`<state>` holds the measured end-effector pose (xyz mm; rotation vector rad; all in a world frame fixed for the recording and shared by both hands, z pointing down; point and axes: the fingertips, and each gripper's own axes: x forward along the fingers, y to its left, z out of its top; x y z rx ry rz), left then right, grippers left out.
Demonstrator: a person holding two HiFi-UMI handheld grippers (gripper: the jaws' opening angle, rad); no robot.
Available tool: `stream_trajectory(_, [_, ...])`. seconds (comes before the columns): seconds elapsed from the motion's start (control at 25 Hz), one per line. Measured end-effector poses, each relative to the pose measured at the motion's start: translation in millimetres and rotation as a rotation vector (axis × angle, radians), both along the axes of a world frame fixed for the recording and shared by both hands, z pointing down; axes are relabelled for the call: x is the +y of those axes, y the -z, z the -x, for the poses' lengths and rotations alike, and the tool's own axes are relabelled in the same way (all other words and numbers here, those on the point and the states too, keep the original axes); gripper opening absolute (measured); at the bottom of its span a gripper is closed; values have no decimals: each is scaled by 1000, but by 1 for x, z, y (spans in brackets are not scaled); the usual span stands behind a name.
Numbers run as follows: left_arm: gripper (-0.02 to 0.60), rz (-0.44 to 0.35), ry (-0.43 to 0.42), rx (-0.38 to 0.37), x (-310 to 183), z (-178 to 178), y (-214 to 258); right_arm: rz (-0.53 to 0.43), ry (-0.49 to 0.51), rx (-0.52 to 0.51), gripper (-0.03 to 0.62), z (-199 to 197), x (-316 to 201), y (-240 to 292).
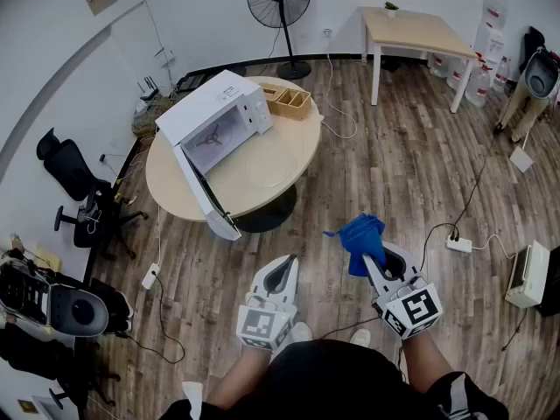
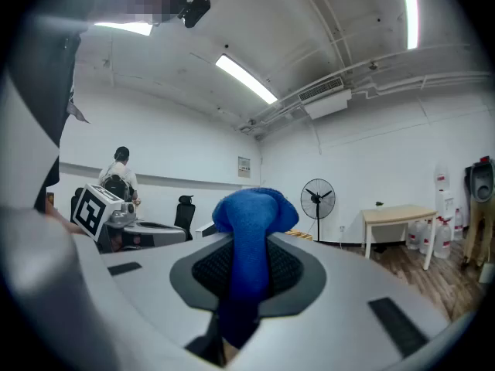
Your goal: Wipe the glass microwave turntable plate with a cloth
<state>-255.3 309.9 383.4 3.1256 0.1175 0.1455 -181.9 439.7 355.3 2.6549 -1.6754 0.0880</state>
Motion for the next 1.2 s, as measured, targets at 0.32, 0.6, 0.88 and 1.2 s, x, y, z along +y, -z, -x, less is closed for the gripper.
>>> stream_trajectory(0.32, [6,20,-3,11,-9,3,1,29,-33,-8,63,-2,-9,-5])
stream_trajectory(0.6, [6,29,-17,-6,-34,7,-4,8,-85,-80,72,-6,-27,-13])
stream_trajectory(0.88, [6,32,-84,-15,-57,18,-12,-10,-110,-123,74,9,-57,-21])
stream_trajectory(1.2, [6,30,-91,-7,-79,13,-14,-21,-138,-135,75,4,-76,-24])
